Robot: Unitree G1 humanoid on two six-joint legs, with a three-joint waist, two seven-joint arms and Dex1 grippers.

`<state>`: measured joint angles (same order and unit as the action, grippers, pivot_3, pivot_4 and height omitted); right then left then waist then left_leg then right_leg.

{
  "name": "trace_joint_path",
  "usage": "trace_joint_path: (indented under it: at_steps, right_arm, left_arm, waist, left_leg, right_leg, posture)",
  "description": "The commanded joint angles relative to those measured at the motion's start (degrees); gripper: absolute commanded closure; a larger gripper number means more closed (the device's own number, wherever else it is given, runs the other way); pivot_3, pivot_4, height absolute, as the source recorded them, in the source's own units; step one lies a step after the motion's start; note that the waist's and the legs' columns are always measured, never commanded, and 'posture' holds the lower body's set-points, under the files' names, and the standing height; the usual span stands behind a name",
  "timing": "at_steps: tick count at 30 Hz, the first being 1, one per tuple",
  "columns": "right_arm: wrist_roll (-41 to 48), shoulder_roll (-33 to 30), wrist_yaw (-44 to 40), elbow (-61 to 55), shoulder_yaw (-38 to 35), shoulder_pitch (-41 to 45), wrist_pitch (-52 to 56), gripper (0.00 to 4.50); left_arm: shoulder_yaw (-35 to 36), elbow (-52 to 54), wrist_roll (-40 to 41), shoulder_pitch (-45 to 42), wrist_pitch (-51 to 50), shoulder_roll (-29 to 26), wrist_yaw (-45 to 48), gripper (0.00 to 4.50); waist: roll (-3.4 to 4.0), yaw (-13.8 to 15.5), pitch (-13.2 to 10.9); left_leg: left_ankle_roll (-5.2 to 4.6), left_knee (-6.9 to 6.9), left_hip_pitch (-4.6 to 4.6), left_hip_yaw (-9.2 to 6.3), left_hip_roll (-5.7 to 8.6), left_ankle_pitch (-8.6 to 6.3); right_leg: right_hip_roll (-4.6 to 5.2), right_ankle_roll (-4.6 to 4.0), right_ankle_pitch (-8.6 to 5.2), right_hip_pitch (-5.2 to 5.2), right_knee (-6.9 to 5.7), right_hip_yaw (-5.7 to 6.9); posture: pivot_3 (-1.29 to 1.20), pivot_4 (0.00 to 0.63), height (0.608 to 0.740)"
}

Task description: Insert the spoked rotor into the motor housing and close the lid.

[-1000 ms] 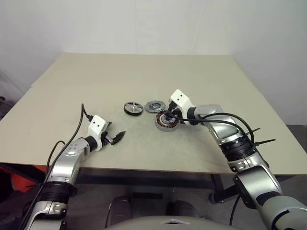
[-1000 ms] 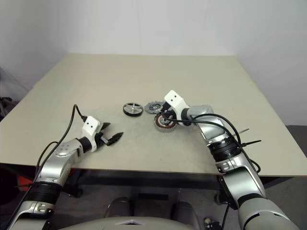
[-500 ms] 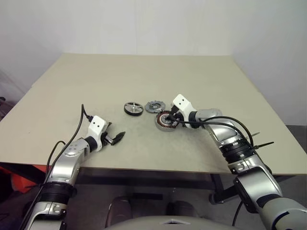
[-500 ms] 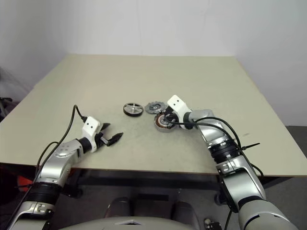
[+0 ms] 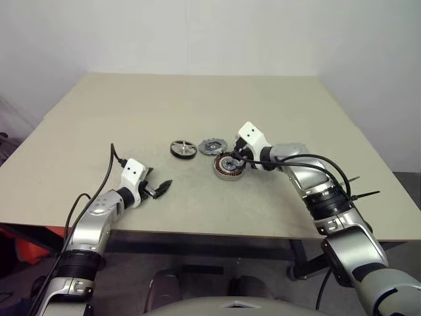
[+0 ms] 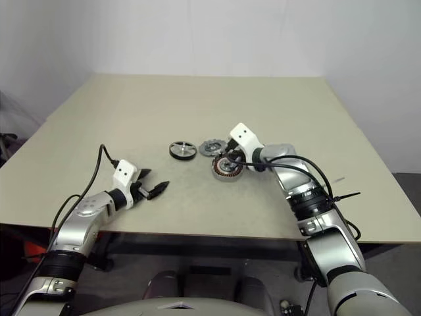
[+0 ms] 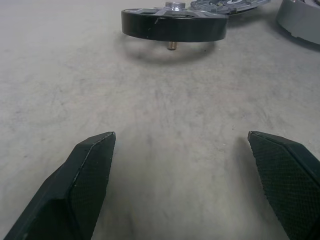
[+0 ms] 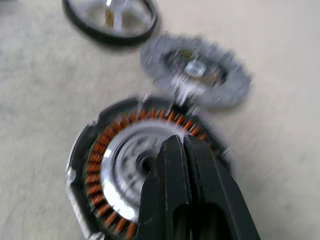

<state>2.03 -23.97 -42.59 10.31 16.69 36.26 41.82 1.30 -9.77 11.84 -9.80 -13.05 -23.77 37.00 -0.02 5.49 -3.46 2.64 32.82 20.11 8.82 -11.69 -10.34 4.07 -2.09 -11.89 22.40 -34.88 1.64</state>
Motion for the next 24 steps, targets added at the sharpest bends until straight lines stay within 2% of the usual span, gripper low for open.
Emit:
trace_joint_path:
  at_steps: [1,8,16,24]
  right_arm:
    - [-0.96,0.6,0.22,0.37,1.84,-2.48,-0.74,4.48]
    - [0.09,0.59,0.22,-2.39,-0.52,-0.42,-0.06,4.48]
    - [0.96,-0.7,-0.02,-7.42,-2.27,3.22,1.91,4.48]
    - [0.56,-0.4,0.25,-6.29,-0.15,-0.21,2.28,4.48]
  left_arm:
    - [1.06,1.65,0.52,-0.55,0.37,-0.44,-0.03,0.0]
    - [1.29,1.84,0.49,-0.39,0.15,-0.41,-0.15,0.0]
    - [1.14,1.5,0.37,-0.7,0.19,-0.25,-0.01,0.0]
    - [1.12,1.55,0.35,-0.81,0.04,-0.19,-0.07,0.0]
  waist:
    - [0.02,-0.04,0.02]
    - [-0.04,-0.09,0.07]
    - [0.0,-0.06,0.04]
    - [-0.01,-0.04,0.04]
  left_leg:
    - [0.0,0.01,0.0,0.01,0.01,0.0]
    - [-0.04,0.01,-0.14,0.0,-0.01,-0.02]
    - [-0.01,-0.02,-0.03,-0.01,-0.01,-0.01]
    - [0.01,-0.04,-0.01,0.0,-0.01,0.0]
  right_leg:
    - [0.0,0.0,0.0,0.02,-0.01,-0.01]
    - [0.0,0.35,-0.21,-0.11,-0.01,-0.01]
    - [0.0,0.03,-0.02,0.01,-0.03,0.0]
    - [0.0,0.01,-0.03,0.02,0.01,0.0]
  posture:
    - [0.0,0.0,0.74]
    - [0.0,0.0,0.74]
    - [0.0,0.0,0.74]
    - [0.0,0.0,0.74]
